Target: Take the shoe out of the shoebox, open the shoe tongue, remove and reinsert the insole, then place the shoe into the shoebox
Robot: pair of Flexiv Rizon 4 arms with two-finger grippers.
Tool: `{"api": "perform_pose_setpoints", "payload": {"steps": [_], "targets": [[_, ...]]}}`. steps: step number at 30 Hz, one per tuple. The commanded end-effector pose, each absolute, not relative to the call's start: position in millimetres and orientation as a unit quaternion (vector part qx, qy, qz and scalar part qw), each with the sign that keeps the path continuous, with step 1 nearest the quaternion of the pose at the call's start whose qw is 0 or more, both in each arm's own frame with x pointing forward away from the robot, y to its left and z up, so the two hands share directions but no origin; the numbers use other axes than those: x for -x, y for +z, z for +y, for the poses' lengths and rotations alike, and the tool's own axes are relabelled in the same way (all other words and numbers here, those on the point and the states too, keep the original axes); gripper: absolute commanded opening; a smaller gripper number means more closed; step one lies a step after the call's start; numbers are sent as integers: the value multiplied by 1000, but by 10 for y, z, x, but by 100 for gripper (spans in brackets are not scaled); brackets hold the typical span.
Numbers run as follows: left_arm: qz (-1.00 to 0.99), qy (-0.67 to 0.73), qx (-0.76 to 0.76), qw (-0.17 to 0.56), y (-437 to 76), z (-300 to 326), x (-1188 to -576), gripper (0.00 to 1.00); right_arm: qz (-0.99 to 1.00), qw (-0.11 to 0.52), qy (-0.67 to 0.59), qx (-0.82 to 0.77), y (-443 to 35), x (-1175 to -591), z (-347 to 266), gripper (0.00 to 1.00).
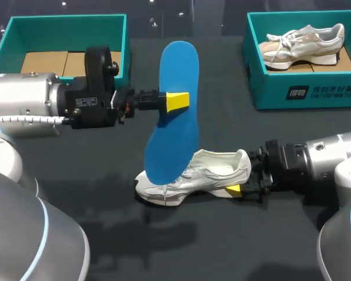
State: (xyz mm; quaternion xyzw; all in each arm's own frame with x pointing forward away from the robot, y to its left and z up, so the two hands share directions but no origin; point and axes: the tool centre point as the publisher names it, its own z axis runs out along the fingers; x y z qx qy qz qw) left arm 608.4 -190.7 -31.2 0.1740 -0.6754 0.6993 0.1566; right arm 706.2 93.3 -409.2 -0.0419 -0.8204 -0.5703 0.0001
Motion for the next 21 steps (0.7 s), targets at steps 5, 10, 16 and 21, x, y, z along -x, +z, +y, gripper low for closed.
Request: {"api": "perform_pose_setpoints", "payload": {"steps": [5, 10, 16, 21], "targets": [[-672, 702, -177, 154, -340, -1675, -5912, 0, -821, -1, -570, 42, -4092, -7054, 938, 0], [-674, 698, -181, 160, -367, -1651, -5844, 0, -821, -1, -570, 42, -4092, -7054, 938, 0], [-677, 693, -184, 164, -392, -1650, -5822, 0, -821, -1, -570, 42, -4092, -7054, 938, 0], [-677, 693, -184, 164, -392, -1650, -5822, 0, -821, -1, -570, 42, -4092, -7054, 938, 0]]}}
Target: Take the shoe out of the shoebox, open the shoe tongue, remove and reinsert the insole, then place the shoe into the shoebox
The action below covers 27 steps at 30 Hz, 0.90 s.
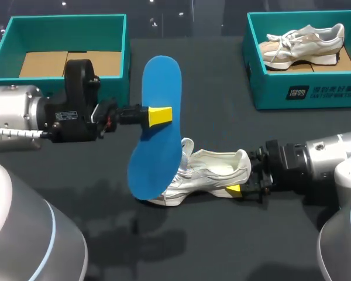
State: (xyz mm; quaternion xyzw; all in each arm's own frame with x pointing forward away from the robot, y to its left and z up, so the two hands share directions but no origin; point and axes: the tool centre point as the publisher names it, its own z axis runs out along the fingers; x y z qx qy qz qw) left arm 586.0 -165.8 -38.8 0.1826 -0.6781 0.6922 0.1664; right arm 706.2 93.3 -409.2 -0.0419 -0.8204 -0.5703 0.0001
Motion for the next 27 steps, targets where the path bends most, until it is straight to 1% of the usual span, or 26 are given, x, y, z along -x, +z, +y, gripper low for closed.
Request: {"api": "perform_pose_setpoints", "payload": {"steps": [1, 5, 6, 7, 8, 12, 18, 24, 27], "targets": [[-677, 693, -184, 164, -392, -1650, -5822, 0, -821, -1, -570, 42, -4092, -7054, 938, 0], [-677, 693, -184, 164, -392, -1650, -5822, 0, -829, 1, -558, 38, -4065, -7063, 931, 0], [-677, 693, -184, 164, -392, -1650, -5822, 0, -835, -1, -549, 43, -4057, -7065, 922, 13], [-677, 693, -184, 164, -392, -1650, -5822, 0, -837, 0, -546, 43, -4050, -7068, 911, 53], [-677, 693, -184, 164, -392, -1650, -5822, 0, -839, 0, -543, 42, -4039, -7068, 900, 100], [-677, 693, -184, 164, -392, -1650, -5822, 0, -858, 1, -511, 54, -3984, -7065, 816, 100], [-677, 693, -184, 164, -392, -1650, -5822, 0, -892, 29, -447, 64, -3882, -7059, 691, 100], [-677, 693, -184, 164, -392, -1650, -5822, 0, -930, 66, -355, 66, -3753, -7006, 614, 100], [-677, 693, -184, 164, -392, -1650, -5822, 0, -951, 80, -289, 69, -3622, -6972, 615, 100]]}}
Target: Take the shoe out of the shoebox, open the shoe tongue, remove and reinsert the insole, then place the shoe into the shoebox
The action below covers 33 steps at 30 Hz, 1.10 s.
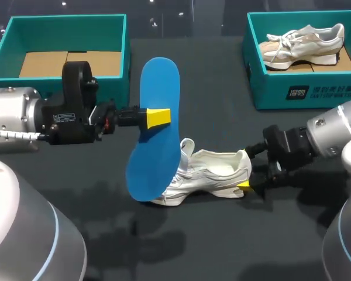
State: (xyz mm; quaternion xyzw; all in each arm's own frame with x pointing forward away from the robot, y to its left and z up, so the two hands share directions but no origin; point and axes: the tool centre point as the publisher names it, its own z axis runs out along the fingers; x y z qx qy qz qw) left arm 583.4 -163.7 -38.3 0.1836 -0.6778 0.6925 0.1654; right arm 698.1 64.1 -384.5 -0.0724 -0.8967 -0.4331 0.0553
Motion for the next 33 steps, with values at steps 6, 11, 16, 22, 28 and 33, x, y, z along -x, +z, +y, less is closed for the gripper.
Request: {"api": "perform_pose_setpoints", "payload": {"steps": [6, 11, 16, 22, 28, 33], "targets": [[-677, 693, -184, 164, -392, -1650, -5822, 0, -961, 86, -252, 73, -3562, -6960, 623, 100], [-677, 693, -184, 164, -392, -1650, -5822, 0, -961, 86, -252, 73, -3562, -6960, 623, 100], [-677, 693, -184, 164, -392, -1650, -5822, 0, -966, 87, -231, 75, -3514, -6973, 620, 100], [-677, 693, -184, 164, -392, -1650, -5822, 0, -983, 73, -146, 82, -3303, -6960, 619, 100], [-677, 693, -184, 164, -392, -1650, -5822, 0, -987, 83, -92, 98, -3243, -6989, 586, 100], [-677, 693, -184, 164, -392, -1650, -5822, 0, -989, 85, -46, 109, -3230, -7027, 605, 100]]}}
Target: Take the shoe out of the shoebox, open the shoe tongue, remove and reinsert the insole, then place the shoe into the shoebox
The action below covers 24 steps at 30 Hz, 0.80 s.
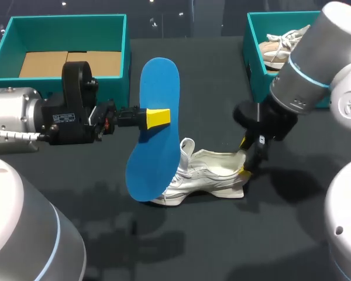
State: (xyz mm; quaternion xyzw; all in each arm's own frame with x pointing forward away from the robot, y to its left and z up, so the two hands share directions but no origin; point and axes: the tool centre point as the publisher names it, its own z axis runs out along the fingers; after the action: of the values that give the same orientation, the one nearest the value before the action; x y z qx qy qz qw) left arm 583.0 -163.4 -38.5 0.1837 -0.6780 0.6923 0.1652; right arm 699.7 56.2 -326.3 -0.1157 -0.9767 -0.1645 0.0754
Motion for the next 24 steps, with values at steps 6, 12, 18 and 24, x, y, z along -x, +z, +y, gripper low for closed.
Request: {"api": "perform_pose_setpoints", "payload": {"steps": [6, 12, 18, 24], "targets": [[-677, 693, -184, 164, -392, -1650, -5822, 0, -992, 68, -41, 100, -3196, -7074, 612, 100], [-677, 693, -184, 164, -392, -1650, -5822, 0, -993, 59, -31, 100, -3131, -7158, 676, 100], [-677, 693, -184, 164, -392, -1650, -5822, 0, -992, 44, -12, 117, -3066, -7263, 920, 100], [-677, 693, -184, 164, -392, -1650, -5822, 0, -993, 41, -24, 104, -3083, -7295, 1006, 100]]}}
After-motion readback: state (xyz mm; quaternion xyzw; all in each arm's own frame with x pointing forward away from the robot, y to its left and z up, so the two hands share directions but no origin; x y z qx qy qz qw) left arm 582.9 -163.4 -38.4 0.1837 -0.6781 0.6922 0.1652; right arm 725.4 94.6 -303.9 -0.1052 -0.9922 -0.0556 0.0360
